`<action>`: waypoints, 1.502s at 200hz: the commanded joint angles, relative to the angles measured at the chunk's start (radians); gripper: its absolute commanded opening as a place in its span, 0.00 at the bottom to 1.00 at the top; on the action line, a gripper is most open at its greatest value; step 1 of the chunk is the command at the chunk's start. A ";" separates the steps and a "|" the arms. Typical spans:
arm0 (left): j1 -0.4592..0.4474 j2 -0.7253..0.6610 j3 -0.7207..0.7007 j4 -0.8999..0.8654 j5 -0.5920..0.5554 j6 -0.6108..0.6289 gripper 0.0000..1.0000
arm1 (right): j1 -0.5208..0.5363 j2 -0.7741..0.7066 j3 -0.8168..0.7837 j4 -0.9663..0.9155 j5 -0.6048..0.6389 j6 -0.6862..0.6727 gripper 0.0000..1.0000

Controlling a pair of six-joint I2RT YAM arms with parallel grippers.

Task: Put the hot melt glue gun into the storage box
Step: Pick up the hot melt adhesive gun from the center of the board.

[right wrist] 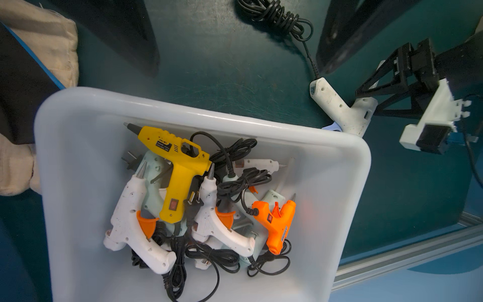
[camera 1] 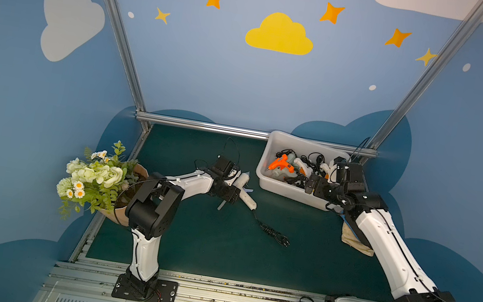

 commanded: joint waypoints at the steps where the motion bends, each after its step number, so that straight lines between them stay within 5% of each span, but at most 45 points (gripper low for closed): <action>1: 0.000 0.046 0.056 -0.069 -0.014 0.047 0.75 | 0.008 -0.021 -0.018 0.025 -0.012 0.017 0.98; 42: -0.003 0.113 0.131 -0.098 -0.013 0.068 0.68 | 0.017 -0.030 -0.030 0.026 -0.041 0.025 0.98; 82: -0.003 0.097 0.116 -0.100 -0.033 0.073 0.33 | 0.029 -0.030 -0.054 0.048 -0.108 0.028 0.98; 120: -0.005 -0.027 0.015 -0.051 -0.050 0.069 0.04 | 0.058 0.008 -0.075 0.088 -0.324 -0.004 0.98; 175: -0.005 -0.323 -0.191 0.092 -0.061 0.104 0.03 | 0.103 0.112 -0.074 0.169 -0.706 -0.085 0.95; 239: -0.006 -0.589 -0.275 0.170 0.096 0.119 0.03 | 0.188 0.269 -0.033 0.271 -0.847 -0.103 0.92; 300: -0.008 -0.592 -0.242 0.141 0.174 0.133 0.03 | 0.278 0.375 0.065 0.328 -0.930 -0.098 0.89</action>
